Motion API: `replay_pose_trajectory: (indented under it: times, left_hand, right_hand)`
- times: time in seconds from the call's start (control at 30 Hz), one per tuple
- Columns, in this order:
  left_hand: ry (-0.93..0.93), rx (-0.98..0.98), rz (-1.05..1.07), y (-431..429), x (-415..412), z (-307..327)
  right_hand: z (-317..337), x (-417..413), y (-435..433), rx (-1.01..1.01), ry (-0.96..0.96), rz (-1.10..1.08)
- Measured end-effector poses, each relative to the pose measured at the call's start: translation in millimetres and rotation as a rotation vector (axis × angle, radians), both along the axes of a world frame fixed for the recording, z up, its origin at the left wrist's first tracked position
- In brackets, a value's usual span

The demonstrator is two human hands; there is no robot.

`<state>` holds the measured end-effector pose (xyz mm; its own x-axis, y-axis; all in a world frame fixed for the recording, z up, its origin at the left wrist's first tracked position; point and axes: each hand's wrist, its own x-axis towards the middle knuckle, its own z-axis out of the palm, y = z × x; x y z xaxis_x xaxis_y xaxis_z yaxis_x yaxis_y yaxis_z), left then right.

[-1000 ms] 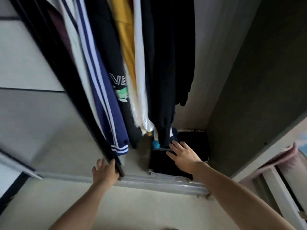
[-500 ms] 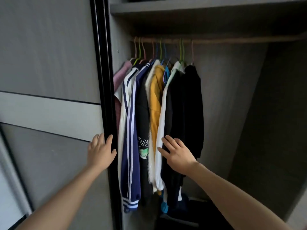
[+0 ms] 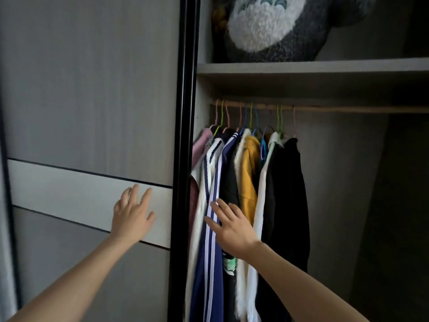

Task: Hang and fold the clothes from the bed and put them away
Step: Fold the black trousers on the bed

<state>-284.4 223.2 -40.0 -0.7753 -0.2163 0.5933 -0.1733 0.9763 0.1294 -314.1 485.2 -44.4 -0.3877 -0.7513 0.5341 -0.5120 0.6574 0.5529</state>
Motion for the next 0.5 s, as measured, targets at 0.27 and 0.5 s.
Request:
replay_pose_trajectory:
  times: [0.27, 0.5]
  left_hand:
    - [0.176, -0.069, -0.197, -89.9, -59.7, 20.8]
    - [0.087, -0.126, -0.282, -115.7, -117.2, 11.7]
  right_hand:
    - [28.3, -33.1, -121.9, -0.286, 0.054, -0.106]
    - [37.9, -65.0, -158.9, -0.411, -0.026, -0.228]
